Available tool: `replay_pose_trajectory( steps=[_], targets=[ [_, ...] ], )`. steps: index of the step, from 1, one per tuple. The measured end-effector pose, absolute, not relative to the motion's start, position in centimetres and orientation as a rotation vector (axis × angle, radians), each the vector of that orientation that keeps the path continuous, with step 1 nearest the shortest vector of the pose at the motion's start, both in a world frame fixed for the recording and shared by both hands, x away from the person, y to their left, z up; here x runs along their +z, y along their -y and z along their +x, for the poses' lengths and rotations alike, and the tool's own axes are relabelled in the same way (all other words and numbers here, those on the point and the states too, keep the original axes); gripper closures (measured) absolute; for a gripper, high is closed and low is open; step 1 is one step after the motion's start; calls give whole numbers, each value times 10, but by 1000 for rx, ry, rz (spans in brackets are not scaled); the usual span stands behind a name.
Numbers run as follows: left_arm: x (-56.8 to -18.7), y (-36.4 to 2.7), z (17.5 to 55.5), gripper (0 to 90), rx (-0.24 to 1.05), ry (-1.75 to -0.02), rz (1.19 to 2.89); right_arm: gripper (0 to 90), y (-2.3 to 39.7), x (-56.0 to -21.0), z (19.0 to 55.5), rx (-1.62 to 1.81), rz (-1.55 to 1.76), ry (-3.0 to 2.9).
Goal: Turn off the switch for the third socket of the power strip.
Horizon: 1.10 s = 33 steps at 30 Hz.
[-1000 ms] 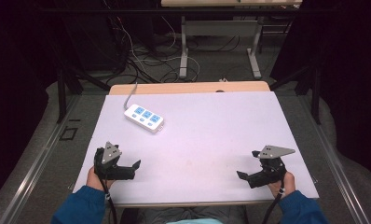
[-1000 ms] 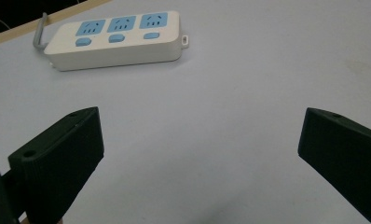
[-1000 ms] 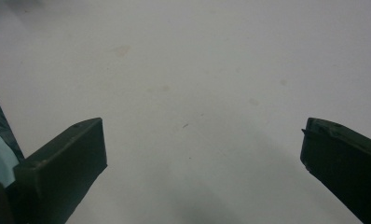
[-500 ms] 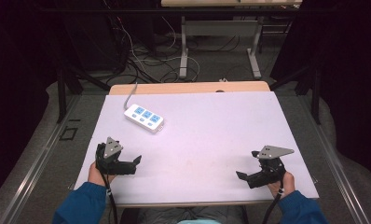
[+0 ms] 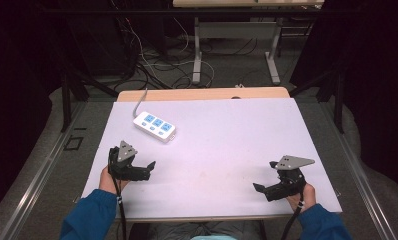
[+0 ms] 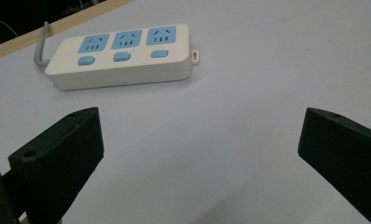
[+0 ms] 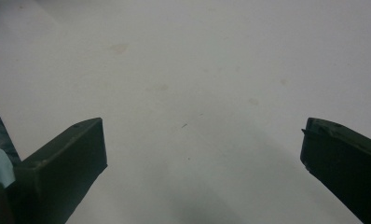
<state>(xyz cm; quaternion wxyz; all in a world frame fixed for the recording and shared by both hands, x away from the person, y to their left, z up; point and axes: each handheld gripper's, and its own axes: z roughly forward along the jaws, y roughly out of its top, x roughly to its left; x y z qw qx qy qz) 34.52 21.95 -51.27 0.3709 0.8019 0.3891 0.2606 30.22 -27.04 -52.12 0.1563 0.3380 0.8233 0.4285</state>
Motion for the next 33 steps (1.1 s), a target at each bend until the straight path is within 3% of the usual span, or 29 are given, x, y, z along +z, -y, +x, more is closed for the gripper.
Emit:
replay_pose_trajectory(
  steps=[3,33],
  targets=[
    [-510,-220,355,2,598,-1022,2040,0,270,-521,302,1229,972,-2359],
    [-506,-211,404,2,625,-1054,2044,1,269,-522,303,1222,974,-2358]
  ],
)
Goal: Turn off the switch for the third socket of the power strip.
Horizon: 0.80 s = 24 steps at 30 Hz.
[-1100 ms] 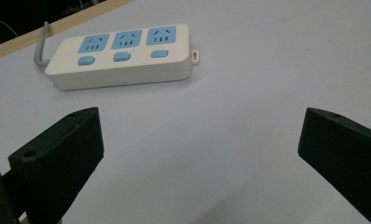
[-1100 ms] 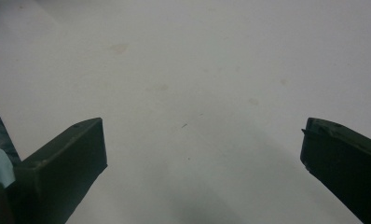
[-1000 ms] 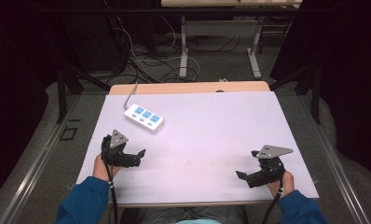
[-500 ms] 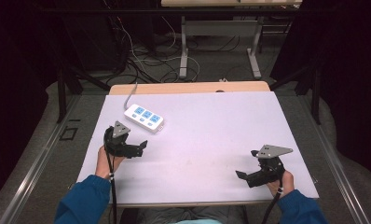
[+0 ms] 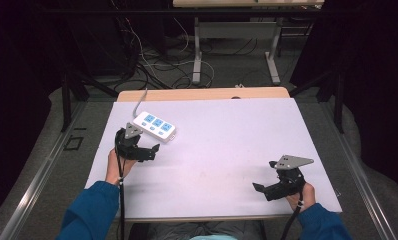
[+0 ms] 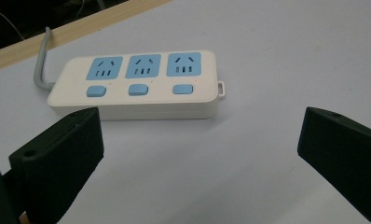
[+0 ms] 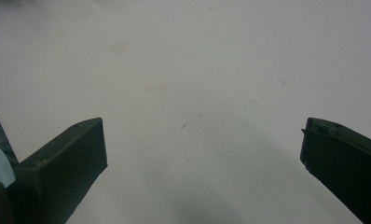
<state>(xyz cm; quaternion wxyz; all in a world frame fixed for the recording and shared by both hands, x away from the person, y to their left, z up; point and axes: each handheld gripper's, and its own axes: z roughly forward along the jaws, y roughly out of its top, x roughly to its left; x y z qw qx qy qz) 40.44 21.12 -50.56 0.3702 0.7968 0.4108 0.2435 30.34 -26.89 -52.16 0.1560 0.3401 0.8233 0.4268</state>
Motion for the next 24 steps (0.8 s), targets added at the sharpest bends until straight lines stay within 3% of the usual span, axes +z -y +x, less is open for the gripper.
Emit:
replay_pose_trajectory(
  steps=[24],
  targets=[
    [-496,-206,435,2,624,-1068,2057,2,269,-521,303,1229,971,-2352]
  ],
)
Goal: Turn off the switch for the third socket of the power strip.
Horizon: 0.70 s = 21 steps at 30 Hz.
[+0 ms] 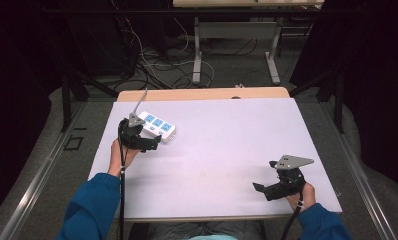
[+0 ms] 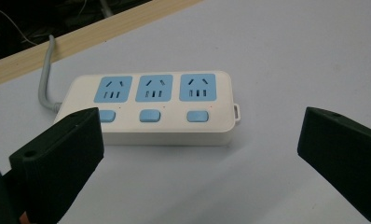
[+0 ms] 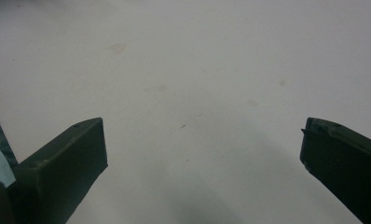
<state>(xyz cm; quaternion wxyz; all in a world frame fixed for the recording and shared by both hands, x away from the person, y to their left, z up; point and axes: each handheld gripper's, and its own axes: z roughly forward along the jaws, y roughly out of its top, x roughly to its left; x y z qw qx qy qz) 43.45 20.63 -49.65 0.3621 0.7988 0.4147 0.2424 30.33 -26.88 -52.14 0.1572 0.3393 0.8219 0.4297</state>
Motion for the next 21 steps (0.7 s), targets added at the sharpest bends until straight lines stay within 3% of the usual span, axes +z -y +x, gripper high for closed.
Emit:
replay_pose_trajectory(
  steps=[21],
  targets=[
    [-494,-202,461,1,621,-1103,2040,3,269,-521,304,1228,969,-2353]
  ],
)
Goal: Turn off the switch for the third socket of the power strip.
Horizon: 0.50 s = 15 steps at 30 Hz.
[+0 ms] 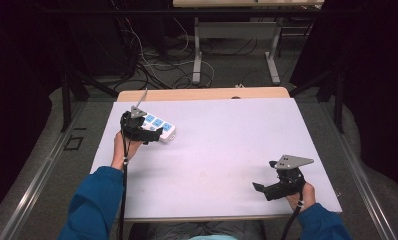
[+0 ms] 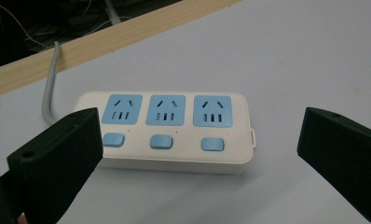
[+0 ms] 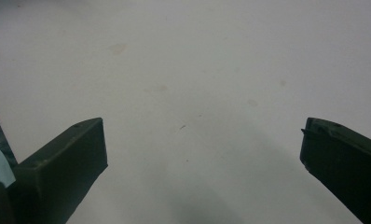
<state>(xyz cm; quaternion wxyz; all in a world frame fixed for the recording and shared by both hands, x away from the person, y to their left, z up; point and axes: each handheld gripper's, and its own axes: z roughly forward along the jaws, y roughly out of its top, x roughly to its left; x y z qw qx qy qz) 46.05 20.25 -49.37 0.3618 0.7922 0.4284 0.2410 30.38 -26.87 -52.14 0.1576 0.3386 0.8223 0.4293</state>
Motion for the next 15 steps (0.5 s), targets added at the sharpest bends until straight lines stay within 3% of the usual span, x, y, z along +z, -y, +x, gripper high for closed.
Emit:
replay_pose_trajectory(
  steps=[15],
  targets=[
    [-495,-199,479,0,629,-1117,2045,3,269,-521,304,1224,967,-2358]
  ],
)
